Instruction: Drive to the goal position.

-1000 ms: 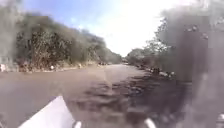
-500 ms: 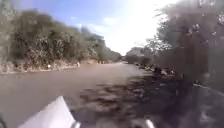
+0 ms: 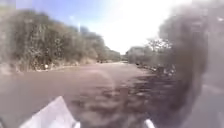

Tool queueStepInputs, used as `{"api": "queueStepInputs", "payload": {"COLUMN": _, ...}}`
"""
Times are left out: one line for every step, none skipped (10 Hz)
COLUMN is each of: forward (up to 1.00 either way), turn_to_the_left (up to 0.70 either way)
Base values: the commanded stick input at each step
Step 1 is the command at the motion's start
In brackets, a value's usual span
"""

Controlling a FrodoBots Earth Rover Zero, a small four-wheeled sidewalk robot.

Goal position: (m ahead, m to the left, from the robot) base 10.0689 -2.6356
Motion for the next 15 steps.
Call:
{"api": "queueStepInputs", "payload": {"forward": 0.50, "turn_to_the_left": 0.00}}
{"api": "queueStepInputs", "payload": {"forward": 0.50, "turn_to_the_left": 0.00}}
{"api": "queueStepInputs", "payload": {"forward": 0.50, "turn_to_the_left": 0.00}}
{"api": "queueStepInputs", "payload": {"forward": 0.50, "turn_to_the_left": 0.00}}
{"api": "queueStepInputs", "payload": {"forward": 0.50, "turn_to_the_left": 0.00}}
{"api": "queueStepInputs", "payload": {"forward": 0.50, "turn_to_the_left": 0.00}}
{"api": "queueStepInputs", "payload": {"forward": 0.50, "turn_to_the_left": 0.00}}
{"api": "queueStepInputs", "payload": {"forward": 0.50, "turn_to_the_left": 0.00}}
{"api": "queueStepInputs", "payload": {"forward": 0.50, "turn_to_the_left": 0.00}}
{"api": "queueStepInputs", "payload": {"forward": 0.50, "turn_to_the_left": 0.00}}
{"api": "queueStepInputs", "payload": {"forward": 0.50, "turn_to_the_left": 0.00}}
{"api": "queueStepInputs", "payload": {"forward": 0.50, "turn_to_the_left": 0.00}}
{"api": "queueStepInputs", "payload": {"forward": 0.50, "turn_to_the_left": 0.00}}
{"api": "queueStepInputs", "payload": {"forward": 0.50, "turn_to_the_left": 0.00}}
{"api": "queueStepInputs", "payload": {"forward": 0.50, "turn_to_the_left": 0.00}}
